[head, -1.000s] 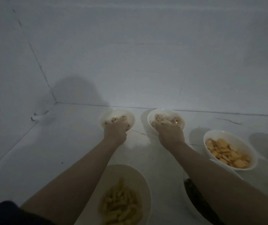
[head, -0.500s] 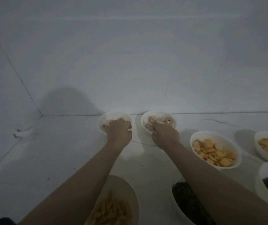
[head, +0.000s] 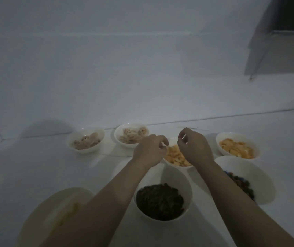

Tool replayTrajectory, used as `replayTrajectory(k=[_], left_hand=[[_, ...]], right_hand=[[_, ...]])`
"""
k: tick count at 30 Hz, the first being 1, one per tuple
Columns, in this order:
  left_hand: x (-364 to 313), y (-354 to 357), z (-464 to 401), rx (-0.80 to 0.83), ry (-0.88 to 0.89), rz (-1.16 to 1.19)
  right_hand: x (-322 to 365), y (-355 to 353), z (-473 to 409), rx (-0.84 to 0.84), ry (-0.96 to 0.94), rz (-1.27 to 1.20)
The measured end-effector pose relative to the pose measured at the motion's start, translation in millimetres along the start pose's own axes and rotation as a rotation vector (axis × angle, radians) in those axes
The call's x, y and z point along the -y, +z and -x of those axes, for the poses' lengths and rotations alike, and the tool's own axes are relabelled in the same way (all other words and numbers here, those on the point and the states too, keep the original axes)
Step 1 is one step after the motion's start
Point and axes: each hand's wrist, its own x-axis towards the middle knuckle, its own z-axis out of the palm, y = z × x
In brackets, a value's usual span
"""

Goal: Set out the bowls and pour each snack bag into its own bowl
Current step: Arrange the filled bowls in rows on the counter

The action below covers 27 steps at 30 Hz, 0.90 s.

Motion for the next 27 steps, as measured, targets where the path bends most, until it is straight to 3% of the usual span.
replayTrajectory(k=[9,16,27], left_hand=[[-91.0,91.8,-34.2,0.238,-0.076,-0.153],[-106.5,129.5,-53.5,0.277,-0.222,-0.373],[-105.7,137.6,-62.7,0.201,-0.280,-0.391]], right_hand=[[-122.1,-78.1,-10.7,0.132,0.086,0.151],[-186.2,-88.8,-28.0,0.305,0.078,0.233],[-202.8,-66.4,-62.0,0.424,-0.094,0.324]])
